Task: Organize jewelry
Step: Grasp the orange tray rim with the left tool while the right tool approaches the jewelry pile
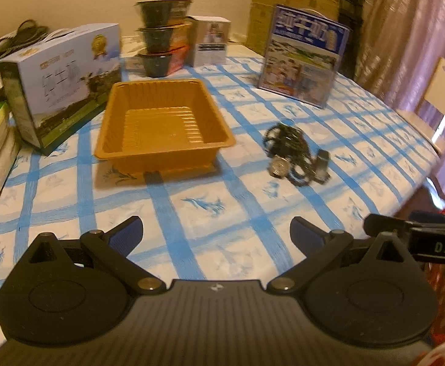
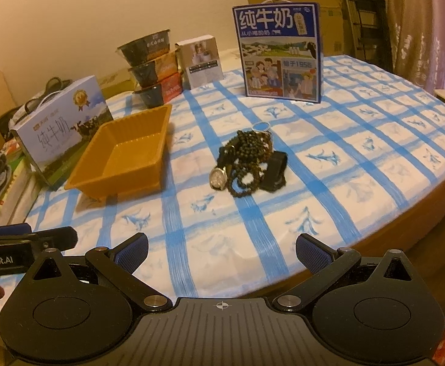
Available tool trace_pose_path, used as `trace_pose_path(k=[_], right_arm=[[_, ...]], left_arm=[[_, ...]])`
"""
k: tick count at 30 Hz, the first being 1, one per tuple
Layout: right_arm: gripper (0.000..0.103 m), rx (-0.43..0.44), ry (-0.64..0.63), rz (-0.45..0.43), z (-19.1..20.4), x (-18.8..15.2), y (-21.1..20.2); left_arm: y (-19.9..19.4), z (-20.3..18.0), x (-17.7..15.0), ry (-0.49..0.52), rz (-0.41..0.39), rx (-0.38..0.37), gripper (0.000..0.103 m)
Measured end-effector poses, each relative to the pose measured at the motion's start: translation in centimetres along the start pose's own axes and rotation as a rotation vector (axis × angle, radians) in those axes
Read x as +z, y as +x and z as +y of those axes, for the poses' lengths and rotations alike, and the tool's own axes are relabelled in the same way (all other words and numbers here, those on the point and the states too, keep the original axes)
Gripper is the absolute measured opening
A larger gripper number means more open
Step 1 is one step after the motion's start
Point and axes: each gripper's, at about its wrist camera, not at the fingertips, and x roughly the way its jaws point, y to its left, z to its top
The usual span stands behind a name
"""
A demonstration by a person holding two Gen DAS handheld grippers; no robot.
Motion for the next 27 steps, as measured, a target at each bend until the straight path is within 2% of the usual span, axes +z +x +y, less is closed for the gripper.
trace_pose_path(k=[7,12,15,19,21,22,27], right_arm=[[0.103,0.013,-0.017,-0.028,-0.1,1.2,4.2],[0.103,0.014,-0.042,-0.034,0.2,2.3,7.8],[0.103,0.008,-0.036,-0.02,0.2,2.9,10.2],[0.103,0.013,-0.001,0.004,0.0,3.6,13.0],[0.103,0.013,0.001,0.015,-0.1,3.8,14.2],[0.103,0.012,-0.001,0.02,-0.1,3.9,14.7],[0.103,0.011,0.005,0.035,-0.3,4.1,16.5]], left_arm=[[3.7,4.4,0.1,-0.131,-0.057,0.067,0.099],[7.2,7.8,0.7,-0.255,-0.052,0.085,0.095],[9.0,9.1,1.3,-0.272,-0.064,0.111,0.087],[11.0,10.0,2.1,-0.275,-0.11,0.165,0.085],[11.9,10.4,2.2,-0.284,-0.131,0.188,0.08],[12.4,10.7,2.4,-0.296,-0.144,0.197,0.075],[13.9,11.7,2.7,-0.369,-0.217,0.214,0.071]])
